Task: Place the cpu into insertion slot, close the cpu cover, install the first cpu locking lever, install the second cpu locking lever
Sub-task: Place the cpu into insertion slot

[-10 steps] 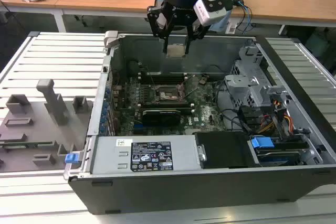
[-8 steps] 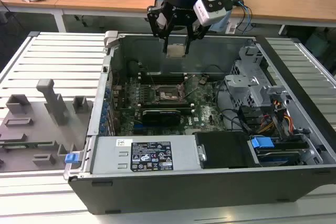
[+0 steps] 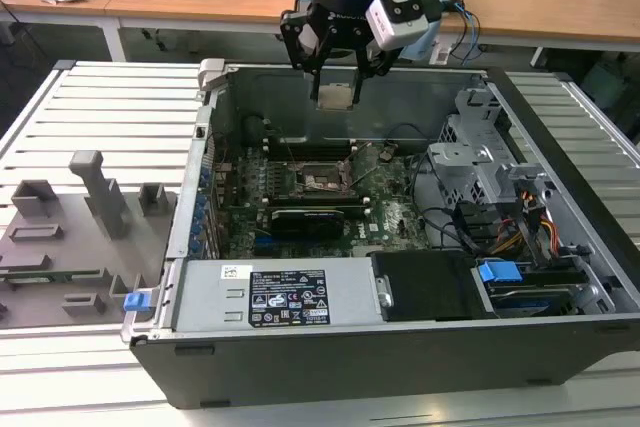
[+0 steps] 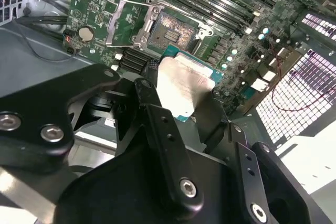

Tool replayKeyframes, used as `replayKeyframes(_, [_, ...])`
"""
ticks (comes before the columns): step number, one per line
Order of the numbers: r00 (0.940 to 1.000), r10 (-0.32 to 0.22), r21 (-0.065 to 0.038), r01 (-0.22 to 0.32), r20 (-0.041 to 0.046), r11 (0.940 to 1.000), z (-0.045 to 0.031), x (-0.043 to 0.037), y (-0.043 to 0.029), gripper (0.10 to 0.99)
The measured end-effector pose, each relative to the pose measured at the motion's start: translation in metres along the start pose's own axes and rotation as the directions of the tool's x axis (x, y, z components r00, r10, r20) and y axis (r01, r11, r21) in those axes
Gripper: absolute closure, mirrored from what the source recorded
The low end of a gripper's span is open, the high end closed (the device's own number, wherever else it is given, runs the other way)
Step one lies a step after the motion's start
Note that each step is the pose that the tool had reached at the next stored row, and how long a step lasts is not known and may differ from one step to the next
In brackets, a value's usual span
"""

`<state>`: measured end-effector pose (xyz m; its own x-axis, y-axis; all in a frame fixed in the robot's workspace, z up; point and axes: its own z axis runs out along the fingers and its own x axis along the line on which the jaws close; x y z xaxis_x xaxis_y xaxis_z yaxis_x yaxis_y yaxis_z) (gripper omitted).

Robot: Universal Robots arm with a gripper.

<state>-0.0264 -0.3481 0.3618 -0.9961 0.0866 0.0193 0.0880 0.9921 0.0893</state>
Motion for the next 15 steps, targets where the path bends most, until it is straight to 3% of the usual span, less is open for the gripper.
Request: replayKeyframes(15, [0.9946, 0.104, -0.003, -0.104, 0.0092, 0.9946, 0.0000, 0.0000, 0.0000, 0.561])
